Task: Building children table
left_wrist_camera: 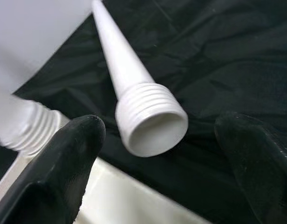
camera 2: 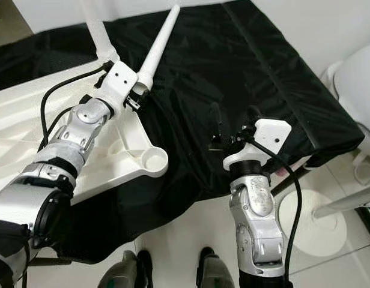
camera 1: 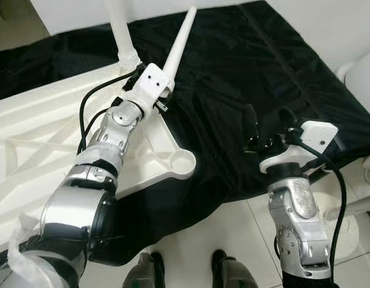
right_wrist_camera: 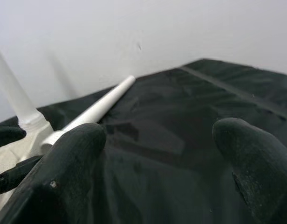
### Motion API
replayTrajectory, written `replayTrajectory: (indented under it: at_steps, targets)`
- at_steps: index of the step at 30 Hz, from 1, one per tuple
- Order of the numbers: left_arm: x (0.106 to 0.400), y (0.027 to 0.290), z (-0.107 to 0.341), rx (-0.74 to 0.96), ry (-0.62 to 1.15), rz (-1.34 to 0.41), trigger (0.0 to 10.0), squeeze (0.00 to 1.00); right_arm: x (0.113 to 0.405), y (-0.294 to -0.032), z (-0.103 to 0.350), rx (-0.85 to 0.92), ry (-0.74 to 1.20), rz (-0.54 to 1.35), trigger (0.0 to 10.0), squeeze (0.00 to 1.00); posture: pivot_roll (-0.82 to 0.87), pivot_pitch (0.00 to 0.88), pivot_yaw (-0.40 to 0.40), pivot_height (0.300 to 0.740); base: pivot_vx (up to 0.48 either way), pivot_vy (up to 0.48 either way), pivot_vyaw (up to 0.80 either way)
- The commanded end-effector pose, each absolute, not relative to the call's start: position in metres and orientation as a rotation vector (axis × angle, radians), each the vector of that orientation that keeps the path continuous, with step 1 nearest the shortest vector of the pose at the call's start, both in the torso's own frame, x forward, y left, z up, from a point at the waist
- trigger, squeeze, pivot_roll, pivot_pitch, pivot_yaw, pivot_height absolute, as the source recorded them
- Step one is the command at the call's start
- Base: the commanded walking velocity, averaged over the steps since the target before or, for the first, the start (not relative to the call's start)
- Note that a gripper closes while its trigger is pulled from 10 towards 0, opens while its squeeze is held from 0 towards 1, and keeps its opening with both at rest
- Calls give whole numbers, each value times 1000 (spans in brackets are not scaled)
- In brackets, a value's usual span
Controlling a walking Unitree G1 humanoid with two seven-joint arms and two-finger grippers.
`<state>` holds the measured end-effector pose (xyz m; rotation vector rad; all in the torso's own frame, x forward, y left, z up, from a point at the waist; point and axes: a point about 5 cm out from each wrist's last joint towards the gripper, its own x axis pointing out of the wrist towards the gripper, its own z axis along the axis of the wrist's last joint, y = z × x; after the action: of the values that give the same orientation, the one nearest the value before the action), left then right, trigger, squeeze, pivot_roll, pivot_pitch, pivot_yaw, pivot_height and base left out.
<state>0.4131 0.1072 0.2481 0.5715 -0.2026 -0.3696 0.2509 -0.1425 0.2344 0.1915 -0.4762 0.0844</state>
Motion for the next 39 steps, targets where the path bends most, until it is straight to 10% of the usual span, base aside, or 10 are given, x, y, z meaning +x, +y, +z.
replayTrajectory:
  at_steps: [1,30,33,34,39]
  targets:
    - [417,120,252,562,-239,-182,10000,0,246,-142,233,200,-460,79,10000,0,-117,351,118,740,0,0,0]
    - [424,128,282,607,-285,-74,10000,0,236,-145,229,188,-412,31,10000,0,-136,375,135,740,0,0,0]
    - [425,130,284,596,-285,-59,8667,0,236,-144,229,189,-410,30,10000,0,-138,376,135,740,0,0,0]
    - [425,131,285,583,-283,-51,824,0,236,-144,229,189,-409,29,10000,0,-141,377,136,740,0,0,0]
    - [425,131,287,566,-287,-51,0,0,236,-144,229,189,-408,27,10000,0,-141,377,136,740,0,0,0]
